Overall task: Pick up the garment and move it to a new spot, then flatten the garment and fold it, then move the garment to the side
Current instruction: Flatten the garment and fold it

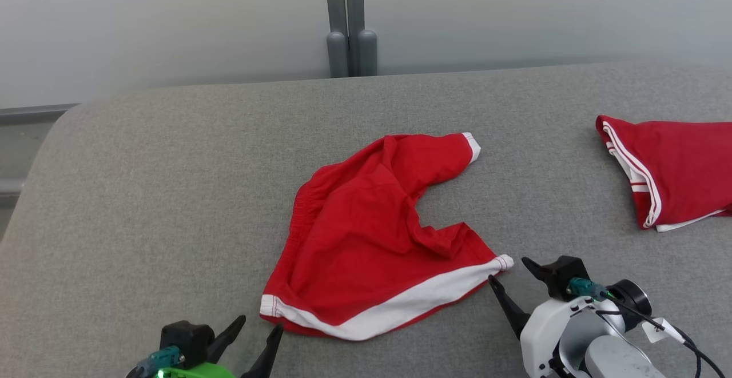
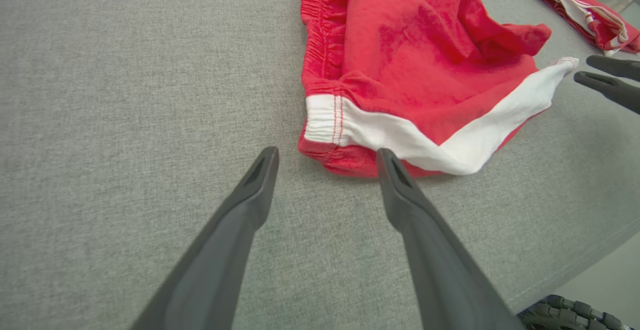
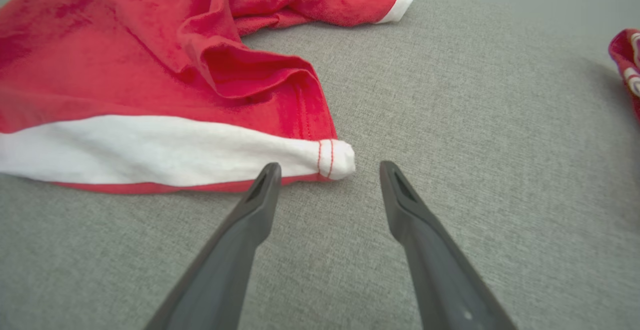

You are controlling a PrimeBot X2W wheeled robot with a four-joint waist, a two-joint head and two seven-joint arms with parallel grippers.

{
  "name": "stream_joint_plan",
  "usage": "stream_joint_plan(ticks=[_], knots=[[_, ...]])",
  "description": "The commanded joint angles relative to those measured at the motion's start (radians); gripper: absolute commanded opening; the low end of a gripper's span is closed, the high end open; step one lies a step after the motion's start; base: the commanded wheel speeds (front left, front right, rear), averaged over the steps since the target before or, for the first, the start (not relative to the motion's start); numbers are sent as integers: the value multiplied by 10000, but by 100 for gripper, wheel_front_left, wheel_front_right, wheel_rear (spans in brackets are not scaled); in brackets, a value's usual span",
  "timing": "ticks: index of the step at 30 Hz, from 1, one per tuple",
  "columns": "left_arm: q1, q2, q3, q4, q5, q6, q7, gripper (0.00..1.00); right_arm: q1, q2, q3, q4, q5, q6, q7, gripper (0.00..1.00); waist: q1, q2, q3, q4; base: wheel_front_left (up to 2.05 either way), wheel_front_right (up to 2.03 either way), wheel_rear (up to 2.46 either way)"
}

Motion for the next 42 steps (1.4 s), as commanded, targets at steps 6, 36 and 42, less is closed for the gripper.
stream_joint_plan(ticks=[6, 36, 42], knots=[[-719, 363, -492, 22, -512, -26, 1, 100, -616, -135, 596, 320, 295, -3, 65, 100, 0, 0, 416, 23, 0, 0, 0], [-2769, 2409, -1388, -3524, -3211, 288, -293, 0, -1553, -2136, 16, -3842, 4864, -4, 605, 0, 0, 0, 1757, -408, 0, 0, 0], [-5423, 2827, -33, -5919, -4158, 847, 1170, 0, -2969, -2774, -2484, -6524, 6215, -6, 2655, 0, 0, 0, 3113, -390, 0, 0, 0]])
